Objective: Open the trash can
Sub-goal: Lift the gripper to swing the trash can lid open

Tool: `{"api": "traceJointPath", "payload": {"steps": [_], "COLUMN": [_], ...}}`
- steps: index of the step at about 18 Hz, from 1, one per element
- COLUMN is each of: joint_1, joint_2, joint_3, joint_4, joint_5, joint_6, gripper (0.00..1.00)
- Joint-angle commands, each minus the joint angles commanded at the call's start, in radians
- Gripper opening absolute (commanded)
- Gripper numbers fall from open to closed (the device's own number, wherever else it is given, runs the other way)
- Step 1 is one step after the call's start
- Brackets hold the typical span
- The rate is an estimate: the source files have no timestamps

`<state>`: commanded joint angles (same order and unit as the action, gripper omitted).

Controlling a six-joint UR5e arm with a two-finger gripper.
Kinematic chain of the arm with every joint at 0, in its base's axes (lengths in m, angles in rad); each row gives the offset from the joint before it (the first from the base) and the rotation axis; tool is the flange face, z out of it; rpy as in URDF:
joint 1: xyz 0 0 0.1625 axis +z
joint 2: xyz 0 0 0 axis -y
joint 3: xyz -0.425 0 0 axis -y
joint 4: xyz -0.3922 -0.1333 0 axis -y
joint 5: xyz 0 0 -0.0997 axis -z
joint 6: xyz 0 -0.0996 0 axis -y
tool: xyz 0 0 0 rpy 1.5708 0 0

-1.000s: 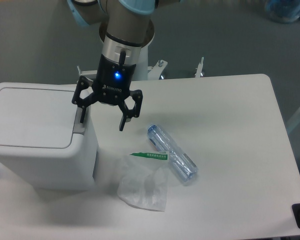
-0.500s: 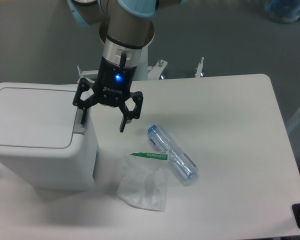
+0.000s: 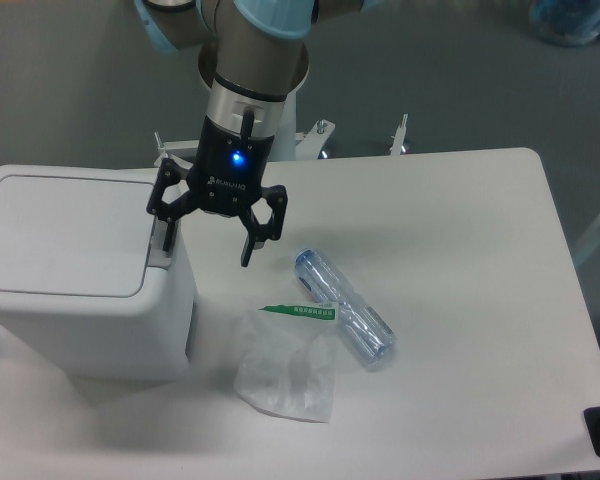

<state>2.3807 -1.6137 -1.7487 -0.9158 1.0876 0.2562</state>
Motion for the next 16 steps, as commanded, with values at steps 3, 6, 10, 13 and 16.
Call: {"api": "traceJointPath", "payload": {"steps": [3,6,10,13,16], "joint_1": [0.000,0.002,0.005,0.043,0.061], "joint_2": [0.000,-0.003,-0.005,-0.003,-0.002], "joint_3": [0.000,0.015,0.109,0.150,0.158], "joint_4": [0.000,-0.002,-0.002,0.003,0.006], "joint_5": [0.000,-0.002,-0.003,-0.002,0.015], "joint_6": [0.000,0.000,0.017,0.020,0.067], "gripper": [1.00,1.00,1.00,1.00,1.00]}}
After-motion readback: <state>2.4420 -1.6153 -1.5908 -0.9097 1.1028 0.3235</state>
